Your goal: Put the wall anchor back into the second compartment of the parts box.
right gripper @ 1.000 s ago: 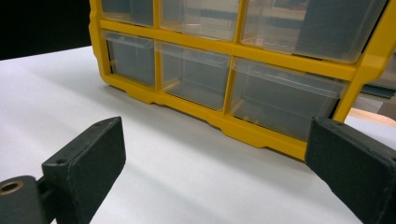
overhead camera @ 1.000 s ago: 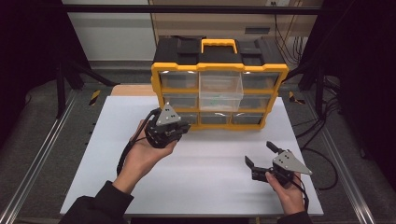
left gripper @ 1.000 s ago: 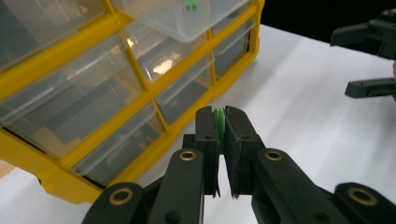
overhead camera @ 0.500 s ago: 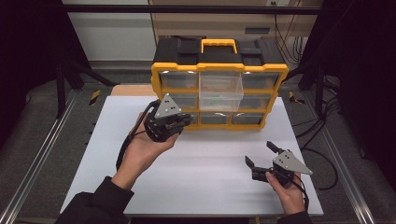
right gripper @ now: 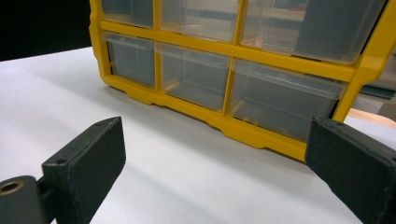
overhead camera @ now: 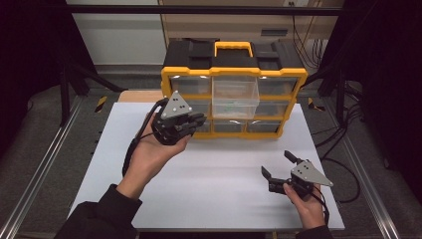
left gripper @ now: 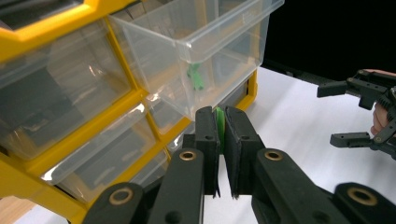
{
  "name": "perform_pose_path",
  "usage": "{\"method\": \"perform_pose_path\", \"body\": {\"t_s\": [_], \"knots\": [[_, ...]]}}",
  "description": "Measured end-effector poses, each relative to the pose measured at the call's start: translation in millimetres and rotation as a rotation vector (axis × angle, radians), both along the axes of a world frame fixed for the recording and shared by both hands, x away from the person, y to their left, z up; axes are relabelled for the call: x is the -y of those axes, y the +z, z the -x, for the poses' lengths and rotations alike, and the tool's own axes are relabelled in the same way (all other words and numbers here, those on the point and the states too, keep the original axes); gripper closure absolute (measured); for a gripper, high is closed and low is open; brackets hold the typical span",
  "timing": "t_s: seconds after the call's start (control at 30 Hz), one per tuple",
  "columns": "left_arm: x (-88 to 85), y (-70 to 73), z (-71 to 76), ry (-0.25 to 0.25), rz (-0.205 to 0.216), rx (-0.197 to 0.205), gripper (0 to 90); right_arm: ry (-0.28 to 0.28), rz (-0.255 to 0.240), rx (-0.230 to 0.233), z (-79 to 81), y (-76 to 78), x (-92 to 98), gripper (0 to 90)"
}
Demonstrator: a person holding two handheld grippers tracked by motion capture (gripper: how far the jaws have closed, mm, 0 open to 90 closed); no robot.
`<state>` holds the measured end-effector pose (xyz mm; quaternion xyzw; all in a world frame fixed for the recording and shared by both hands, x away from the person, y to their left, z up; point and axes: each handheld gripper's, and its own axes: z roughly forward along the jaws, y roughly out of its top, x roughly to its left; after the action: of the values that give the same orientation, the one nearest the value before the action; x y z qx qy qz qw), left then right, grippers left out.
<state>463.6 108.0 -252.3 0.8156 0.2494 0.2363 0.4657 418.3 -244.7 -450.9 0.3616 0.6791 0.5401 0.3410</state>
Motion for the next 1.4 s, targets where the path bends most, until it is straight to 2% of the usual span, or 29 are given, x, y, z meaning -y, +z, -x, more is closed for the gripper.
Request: {"method": "perform_pose_path", "body": {"t_s": [0.43, 0.6, 0.8, 0.83, 1.4], "knots": [[0.8, 9.8, -2.1, 0.0, 0.02, 0.014, 83.7, 0.0, -0.001, -0.001, 0.0, 0.1, 0.2, 5.5], [1.8, 14.1, -3.6, -0.001, 0.008, 0.018, 83.7, -0.001, -0.002, -0.001, 0.0, 0.3, 0.3, 5.5], [2.6, 21.5, -4.1, 0.001, 0.014, 0.03, 83.7, 0.0, -0.002, 0.0, -0.1, 0.4, 0.5, 5.5], [2.1, 23.0, -4.2, -0.002, 0.001, 0.033, 83.7, -0.001, -0.003, -0.002, 0.0, 0.4, 0.5, 5.5], [6.1, 31.8, -2.8, -0.007, 0.005, 0.049, 83.7, 0.0, -0.007, -0.002, 0.1, 0.5, 0.7, 5.5]]}}
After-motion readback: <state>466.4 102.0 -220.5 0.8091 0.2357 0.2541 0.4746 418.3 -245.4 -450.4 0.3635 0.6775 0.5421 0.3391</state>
